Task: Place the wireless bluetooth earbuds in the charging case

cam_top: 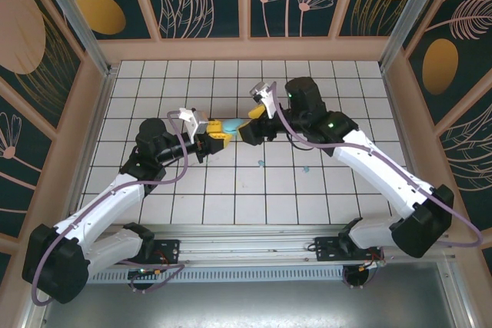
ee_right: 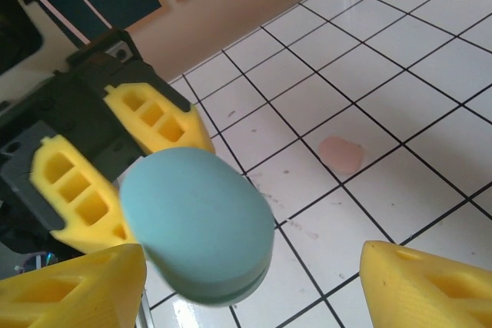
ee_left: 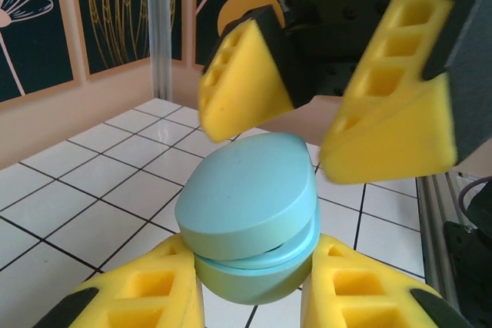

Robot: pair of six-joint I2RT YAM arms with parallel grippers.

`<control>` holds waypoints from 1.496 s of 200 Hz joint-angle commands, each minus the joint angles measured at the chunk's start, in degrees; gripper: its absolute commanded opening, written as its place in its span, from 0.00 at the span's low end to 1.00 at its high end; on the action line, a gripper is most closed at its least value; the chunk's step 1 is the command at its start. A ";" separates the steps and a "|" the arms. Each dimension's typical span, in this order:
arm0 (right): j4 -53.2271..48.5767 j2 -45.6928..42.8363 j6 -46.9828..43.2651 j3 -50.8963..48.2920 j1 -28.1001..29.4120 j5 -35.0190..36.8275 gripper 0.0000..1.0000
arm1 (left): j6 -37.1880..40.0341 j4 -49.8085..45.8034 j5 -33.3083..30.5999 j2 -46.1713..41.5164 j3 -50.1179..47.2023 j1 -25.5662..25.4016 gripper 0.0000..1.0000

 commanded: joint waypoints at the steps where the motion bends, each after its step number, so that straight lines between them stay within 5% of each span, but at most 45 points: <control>1: -1.79 1.49 -2.44 3.37 0.33 0.53 0.74 | 0.24 0.16 1.81 -0.09 1.91 -0.26 0.14; 236: -1.64 -1.25 5.58 5.64 -5.71 -0.94 0.75 | -1.07 0.23 0.98 -0.22 2.36 -0.23 0.10; 299: -2.20 -3.92 -1.29 -0.16 0.21 2.13 0.76 | -1.48 0.08 1.33 -0.34 2.61 -0.28 0.09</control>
